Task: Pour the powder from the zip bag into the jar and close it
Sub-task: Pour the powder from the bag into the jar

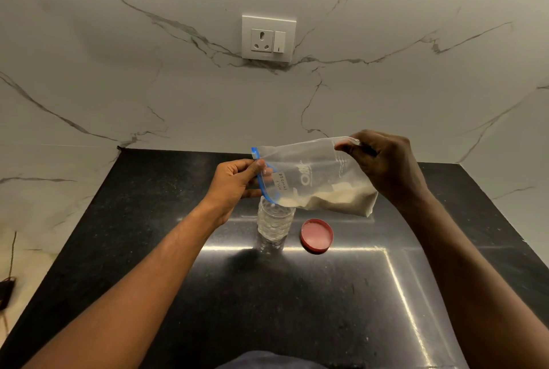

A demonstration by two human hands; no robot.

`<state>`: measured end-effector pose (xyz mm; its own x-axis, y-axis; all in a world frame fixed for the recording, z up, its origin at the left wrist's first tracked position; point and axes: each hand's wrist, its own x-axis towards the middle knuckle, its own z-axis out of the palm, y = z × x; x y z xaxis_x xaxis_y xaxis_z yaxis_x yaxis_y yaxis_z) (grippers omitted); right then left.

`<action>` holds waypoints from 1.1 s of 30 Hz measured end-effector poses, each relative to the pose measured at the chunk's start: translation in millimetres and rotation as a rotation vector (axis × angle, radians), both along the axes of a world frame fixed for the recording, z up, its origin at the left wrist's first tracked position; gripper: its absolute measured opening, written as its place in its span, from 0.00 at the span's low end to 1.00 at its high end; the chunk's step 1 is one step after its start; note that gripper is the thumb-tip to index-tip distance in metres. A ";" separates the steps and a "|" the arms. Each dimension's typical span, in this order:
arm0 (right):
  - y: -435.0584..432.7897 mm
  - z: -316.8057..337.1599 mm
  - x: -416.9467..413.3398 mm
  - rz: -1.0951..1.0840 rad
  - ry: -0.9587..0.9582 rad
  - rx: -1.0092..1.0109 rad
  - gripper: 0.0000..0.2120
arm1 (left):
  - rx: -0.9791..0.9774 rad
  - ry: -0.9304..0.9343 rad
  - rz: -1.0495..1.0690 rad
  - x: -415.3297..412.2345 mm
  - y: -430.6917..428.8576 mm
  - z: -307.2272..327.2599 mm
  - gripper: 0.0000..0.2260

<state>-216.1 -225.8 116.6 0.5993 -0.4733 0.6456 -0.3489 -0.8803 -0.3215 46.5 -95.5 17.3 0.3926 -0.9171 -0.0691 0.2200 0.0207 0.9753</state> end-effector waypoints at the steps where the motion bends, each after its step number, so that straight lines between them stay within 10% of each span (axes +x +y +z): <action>1: 0.4 1.6 -0.3 0.014 0.001 0.005 0.16 | 0.004 -0.004 0.005 -0.1 0.0 -0.1 0.08; 33: 40.1 10.7 18.3 0.006 -0.082 0.170 0.15 | 0.049 -0.063 0.081 -0.5 -7.1 -2.7 0.08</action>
<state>-197.8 -185.6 127.3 0.5511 -0.5764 0.6033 -0.3108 -0.8128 -0.4927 46.0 -102.6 14.6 0.4706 -0.8781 -0.0860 0.1580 -0.0120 0.9874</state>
